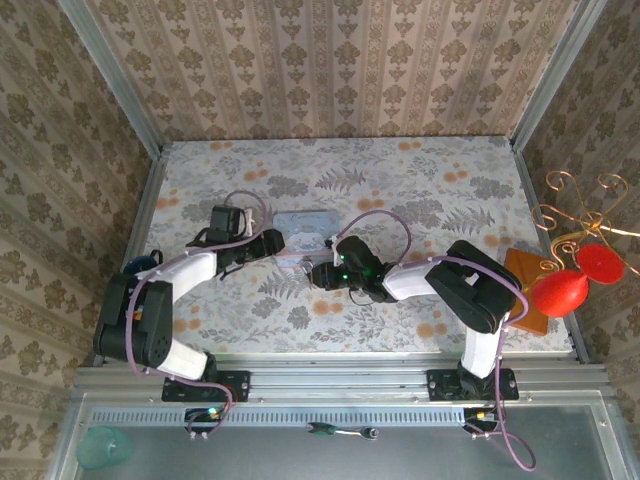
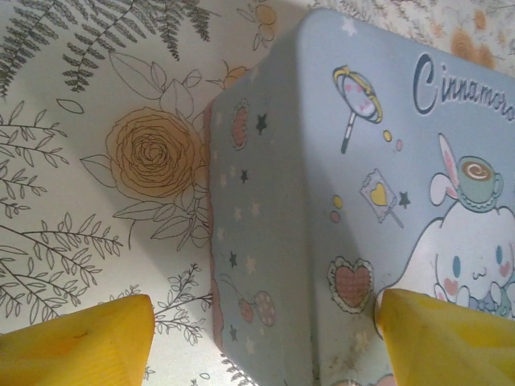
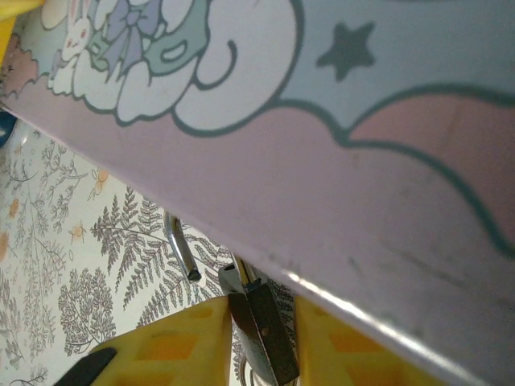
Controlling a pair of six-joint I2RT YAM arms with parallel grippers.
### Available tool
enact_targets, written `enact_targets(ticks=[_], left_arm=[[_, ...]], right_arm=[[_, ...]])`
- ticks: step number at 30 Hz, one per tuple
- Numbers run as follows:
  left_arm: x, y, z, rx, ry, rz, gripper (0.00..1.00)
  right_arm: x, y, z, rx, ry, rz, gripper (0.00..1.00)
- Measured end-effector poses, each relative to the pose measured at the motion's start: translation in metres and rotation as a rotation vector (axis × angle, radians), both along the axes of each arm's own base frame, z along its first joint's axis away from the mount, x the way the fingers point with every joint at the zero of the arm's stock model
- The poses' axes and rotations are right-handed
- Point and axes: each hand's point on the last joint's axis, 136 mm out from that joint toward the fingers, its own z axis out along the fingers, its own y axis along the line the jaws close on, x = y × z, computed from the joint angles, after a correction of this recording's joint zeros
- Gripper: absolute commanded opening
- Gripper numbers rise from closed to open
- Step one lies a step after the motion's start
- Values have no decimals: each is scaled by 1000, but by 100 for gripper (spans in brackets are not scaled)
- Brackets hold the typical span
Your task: Unlock the padlock with the key
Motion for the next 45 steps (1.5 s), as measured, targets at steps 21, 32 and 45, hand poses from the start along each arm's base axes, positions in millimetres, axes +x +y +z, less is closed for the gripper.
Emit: enact_targets(ticks=[21,32,45], left_arm=[[7,-22,3,89,-51,-5,74],[-4,-32,1,69,-71,-5,75],[-26,-56,0,28,-96,-32,75]], right_arm=[[3,-5,3,-33,-25,-33,0],[-2,-24,3,-4,30,-160,0],[6,-40,3,21,109,-316,0]])
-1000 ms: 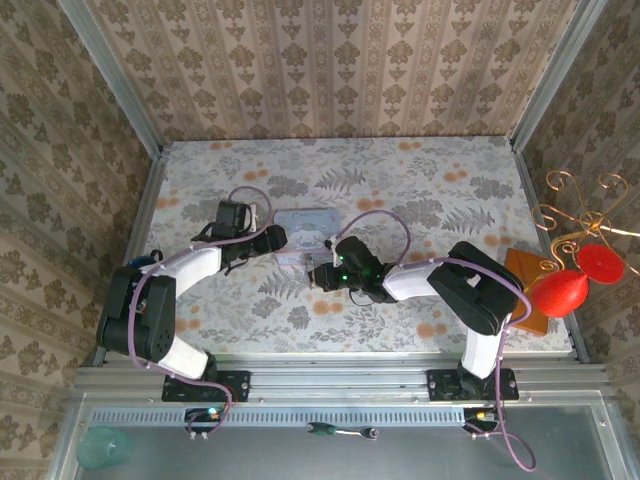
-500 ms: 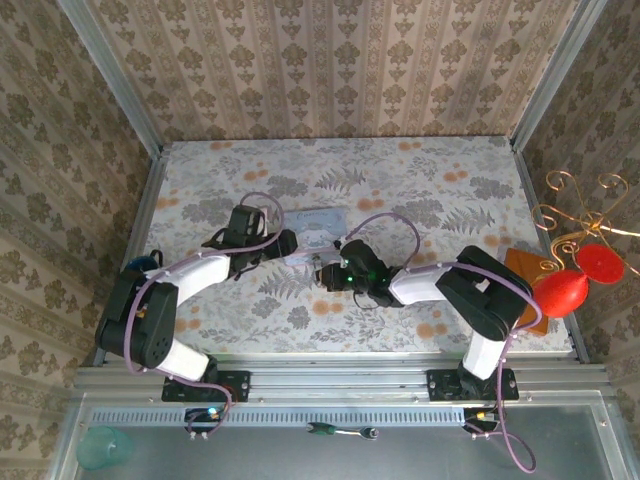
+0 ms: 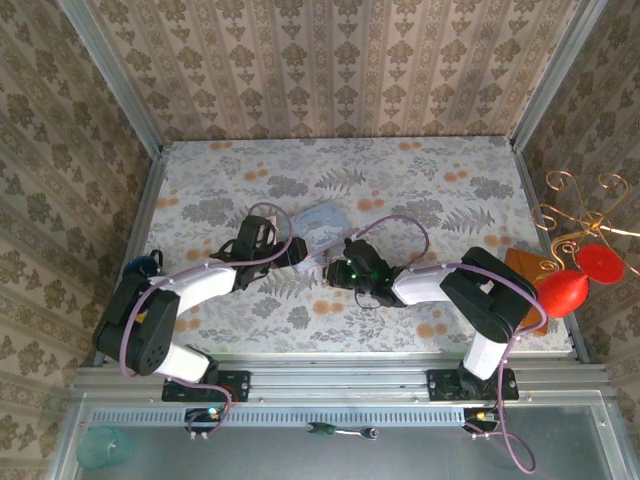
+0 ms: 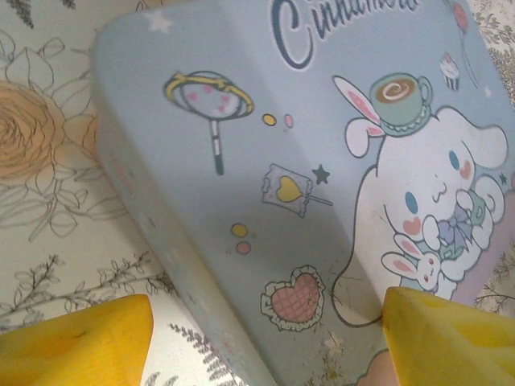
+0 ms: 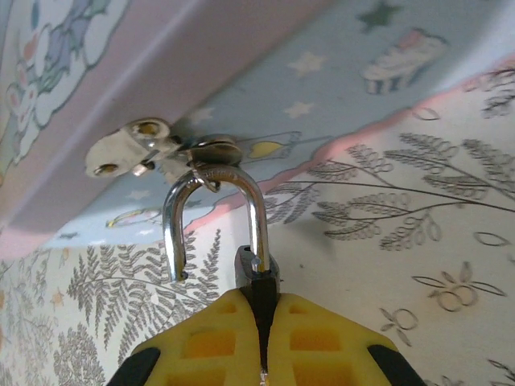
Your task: Unlock the padlock with the key
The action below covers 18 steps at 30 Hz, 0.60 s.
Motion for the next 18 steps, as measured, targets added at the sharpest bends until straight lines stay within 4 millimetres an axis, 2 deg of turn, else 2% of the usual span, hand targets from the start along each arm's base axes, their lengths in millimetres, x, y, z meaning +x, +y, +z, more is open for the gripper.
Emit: enact_targets(ticks=[6,18], left_arm=[[-8,-7,0,0,-7,-24,75],[-21,-22,0,-1,-13,-49,75]], right_arm=[[4,-17,6,-11,27,-88,0],[8,-28,17,-6,26,-131,0]])
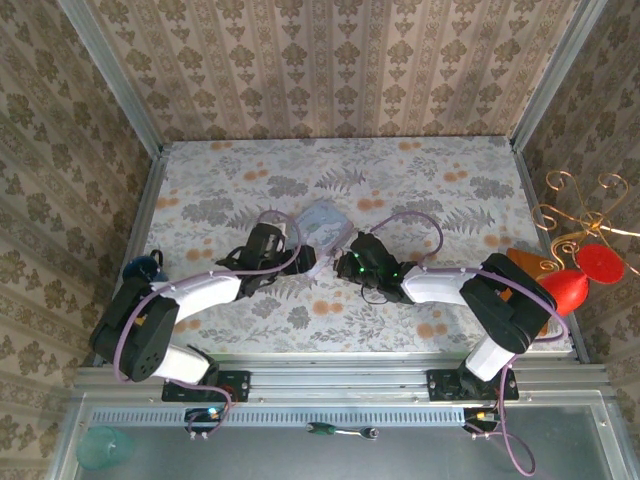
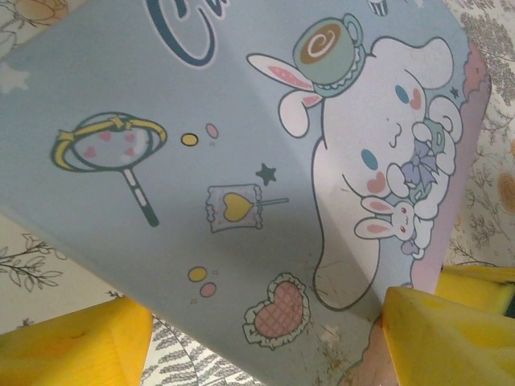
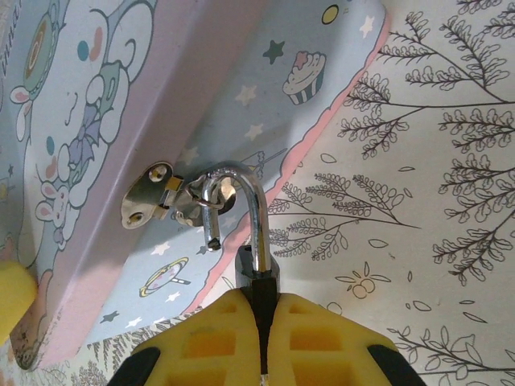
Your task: Unlock the padlock with the key
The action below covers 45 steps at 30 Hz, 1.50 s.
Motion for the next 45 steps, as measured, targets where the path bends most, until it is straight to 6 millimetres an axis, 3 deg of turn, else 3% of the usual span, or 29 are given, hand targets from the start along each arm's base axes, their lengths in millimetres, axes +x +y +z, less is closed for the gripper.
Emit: enact_targets(ticks=[11,30,45], left_arm=[[-23,-15,0,-24,23,-34,75],[-28,-20,-1,-38,42,-28,76],[-29,-22,-1,-39,46,-13,76]], right_arm=[[5,-9,-2,17,28,-29,0],[17,-3,-13,68,130,-60,0],[34,-13,-5,116,102,-150,0]])
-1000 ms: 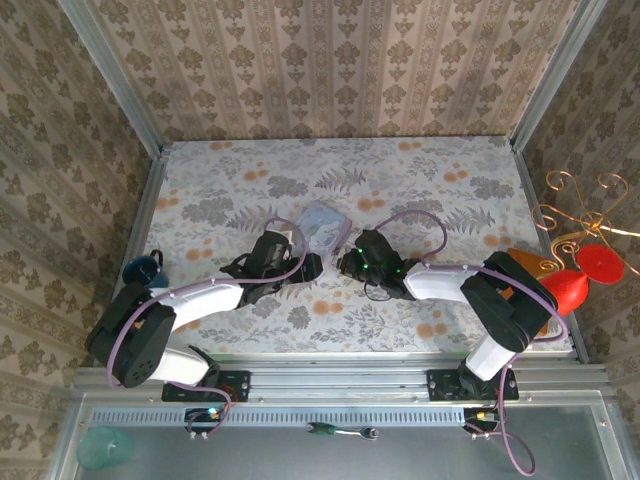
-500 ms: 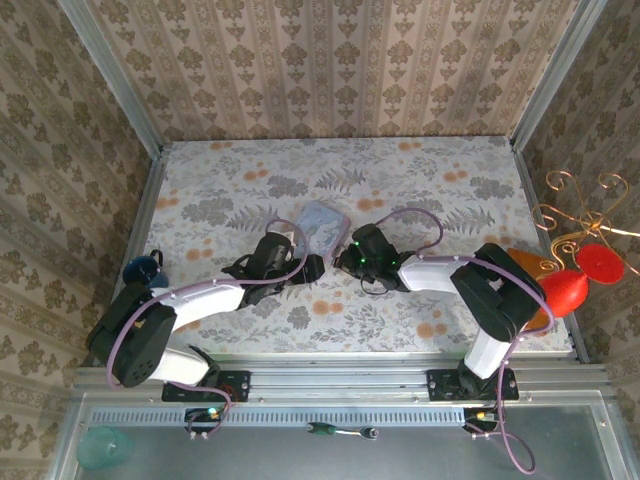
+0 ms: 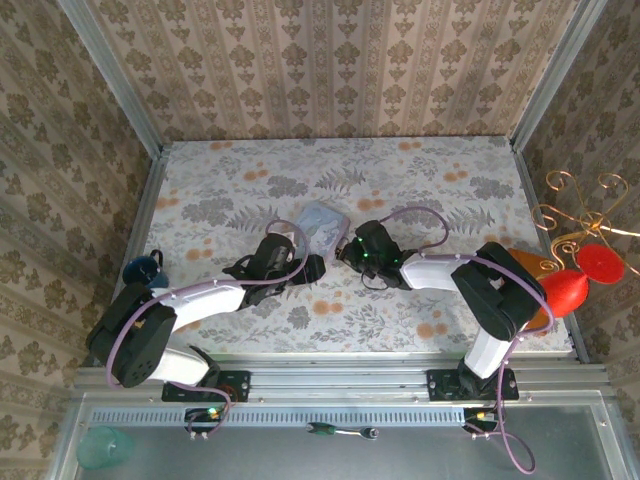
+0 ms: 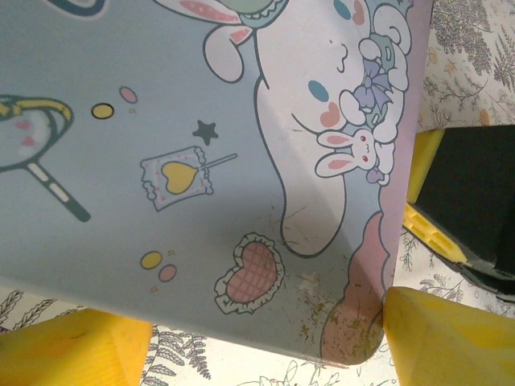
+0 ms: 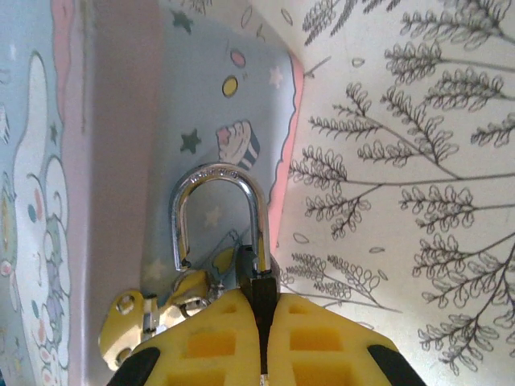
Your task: Unlock the padlock with the key
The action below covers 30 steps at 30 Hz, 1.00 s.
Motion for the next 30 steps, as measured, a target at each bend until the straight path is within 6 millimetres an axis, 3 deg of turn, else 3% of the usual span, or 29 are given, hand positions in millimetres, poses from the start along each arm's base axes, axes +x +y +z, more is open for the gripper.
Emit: enact_targets(ticks=[10,17,25,30], left_arm=[[1,1,0,10,4,7,77],[14,10,0,15,26,5,77],[61,35,1,40,21,39,77],[67,54,7,130,-6,51,78]], right_arm=[[4,-7,5,-31,-30,-1,0],[-7,-14,31,-90,-87,74,0],[-42,-12,38,-177,-93,241,0],[-75,-5,30,-205,-54,361,0]])
